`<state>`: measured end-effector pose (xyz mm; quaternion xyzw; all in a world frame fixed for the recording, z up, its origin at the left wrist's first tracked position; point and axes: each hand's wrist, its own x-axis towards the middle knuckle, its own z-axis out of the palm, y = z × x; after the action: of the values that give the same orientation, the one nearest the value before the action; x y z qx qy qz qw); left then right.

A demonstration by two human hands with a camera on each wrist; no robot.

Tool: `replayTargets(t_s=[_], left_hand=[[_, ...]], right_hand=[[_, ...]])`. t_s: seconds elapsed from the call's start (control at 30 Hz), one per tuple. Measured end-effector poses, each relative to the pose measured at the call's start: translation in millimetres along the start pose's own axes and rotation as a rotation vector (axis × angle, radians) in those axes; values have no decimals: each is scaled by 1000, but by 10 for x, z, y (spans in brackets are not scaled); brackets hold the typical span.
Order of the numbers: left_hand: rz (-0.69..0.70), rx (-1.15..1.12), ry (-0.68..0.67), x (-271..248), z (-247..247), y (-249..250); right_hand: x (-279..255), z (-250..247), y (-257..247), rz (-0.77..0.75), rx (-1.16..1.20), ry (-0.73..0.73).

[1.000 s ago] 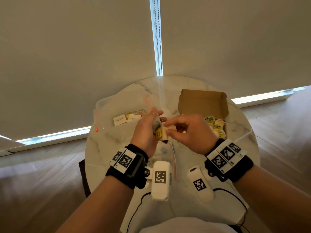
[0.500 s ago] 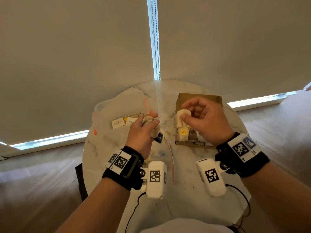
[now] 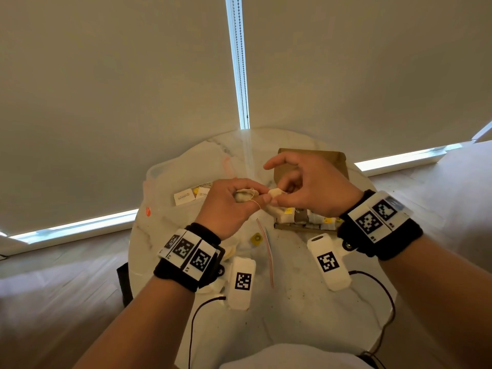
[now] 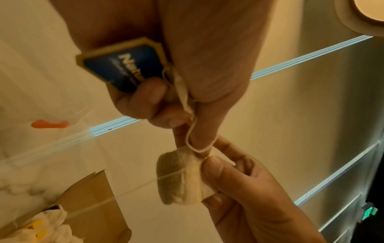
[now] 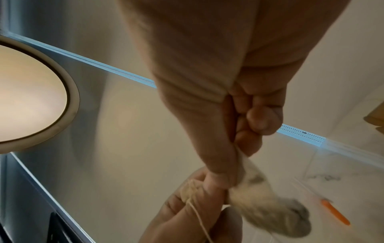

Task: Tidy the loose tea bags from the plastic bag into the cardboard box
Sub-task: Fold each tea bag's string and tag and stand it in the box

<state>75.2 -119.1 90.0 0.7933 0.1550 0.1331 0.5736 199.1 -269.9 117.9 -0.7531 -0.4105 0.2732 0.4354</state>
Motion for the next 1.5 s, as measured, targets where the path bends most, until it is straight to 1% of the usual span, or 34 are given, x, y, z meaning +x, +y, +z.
replayTargets(t_s=[0.07,0.13,0.2,0.27,0.33,0.53,0.73,0.8,0.9,0.97,1.03,1.07,1.13,1.2,1.23,1.33,1.4,1.5], left_hand=[[-3,30,-9,4,-22,16],[-10,11,17,6,-38,51],[-44,-96,98,14,-40,88],[-89,-218,177,25,-31,119],[-131,-290,218,34,-20,144],[-214,-378,243,49,-1,155],[-259,-431,252,62,10,145],[-263,-443,248,63,6,142],[-265,-448,250,65,3,138],[-267,-454,246,63,3,137],[-270,-461,237,58,3,135],[-271,-461,232,53,0,136],[-275,-457,220,43,-9,138],[-273,-455,205,27,-21,137],[-269,-452,198,19,-25,132],[-272,-436,196,-8,-22,112],[-281,-425,192,-29,-9,93],[-294,-411,181,-47,21,57]], right_hand=[[3,0,12,-4,26,17],[-3,12,56,-14,77,44],[-11,64,140,-4,94,37],[-23,174,248,4,51,-25],[-29,302,358,-1,41,-50],[-24,517,480,14,197,-30],[-90,575,507,167,373,-101],[-99,580,525,207,399,-117],[-106,597,552,209,372,-114],[-109,606,559,230,361,-83],[-87,607,579,282,387,-2],[-67,602,592,281,382,49],[-5,561,640,233,221,160],[51,489,607,184,51,226],[72,450,564,185,64,251],[133,342,395,190,212,316],[176,279,288,166,276,361],[226,208,152,113,352,375]])
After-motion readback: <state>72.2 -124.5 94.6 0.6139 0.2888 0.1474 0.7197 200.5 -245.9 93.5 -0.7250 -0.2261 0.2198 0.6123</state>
